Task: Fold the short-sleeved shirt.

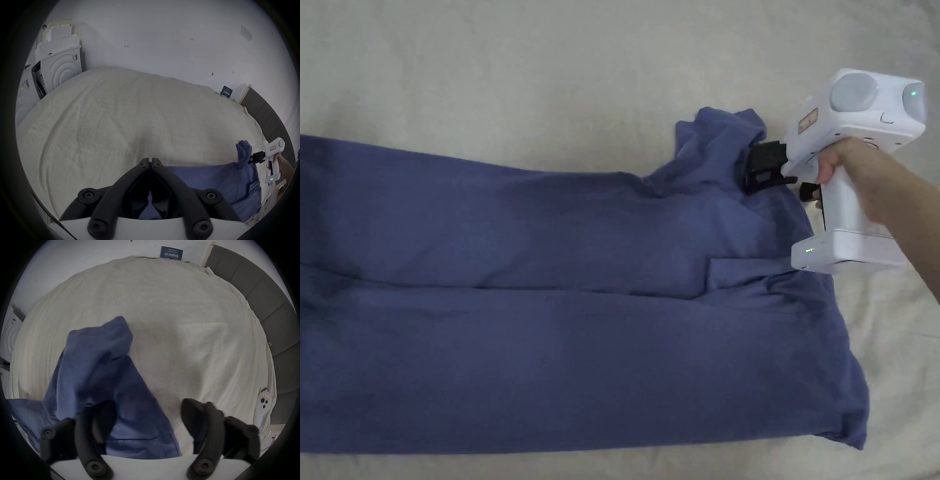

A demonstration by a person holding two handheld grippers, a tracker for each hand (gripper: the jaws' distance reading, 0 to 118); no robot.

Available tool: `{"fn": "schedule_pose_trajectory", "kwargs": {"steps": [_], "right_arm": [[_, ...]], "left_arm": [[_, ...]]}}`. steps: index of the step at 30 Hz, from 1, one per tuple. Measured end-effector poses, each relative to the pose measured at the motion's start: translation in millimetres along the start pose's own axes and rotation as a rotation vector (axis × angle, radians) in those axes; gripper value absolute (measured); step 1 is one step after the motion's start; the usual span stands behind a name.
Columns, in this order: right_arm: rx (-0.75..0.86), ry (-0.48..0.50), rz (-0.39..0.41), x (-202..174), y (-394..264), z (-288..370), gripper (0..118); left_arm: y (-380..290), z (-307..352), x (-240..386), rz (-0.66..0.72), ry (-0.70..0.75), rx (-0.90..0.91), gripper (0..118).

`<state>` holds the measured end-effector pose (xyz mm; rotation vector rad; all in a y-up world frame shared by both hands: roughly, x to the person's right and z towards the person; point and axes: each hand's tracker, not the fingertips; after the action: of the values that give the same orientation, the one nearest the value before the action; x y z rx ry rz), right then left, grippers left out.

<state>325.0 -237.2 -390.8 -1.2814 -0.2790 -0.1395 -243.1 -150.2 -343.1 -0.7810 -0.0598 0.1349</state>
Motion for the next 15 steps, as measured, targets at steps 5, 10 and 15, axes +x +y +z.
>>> {"fn": "schedule_pose_trajectory", "kwargs": {"steps": [5, 10, 15], "right_arm": [[0.034, 0.051, -0.009, -1.5, -8.9, 21.7, 1], [0.088, 0.077, 0.000, 6.2, -10.9, 41.5, 1], [0.204, 0.151, 0.000, 14.9, -23.3, 87.6, 1]], "left_arm": [[-2.9, -1.1, 2.0, -0.003, -0.006, -0.017, 0], [0.6, 2.1, 1.8, 0.003, -0.004, -0.018, 0], [9.3, 12.6, -5.2, 0.014, 0.010, -0.017, 0]]}}
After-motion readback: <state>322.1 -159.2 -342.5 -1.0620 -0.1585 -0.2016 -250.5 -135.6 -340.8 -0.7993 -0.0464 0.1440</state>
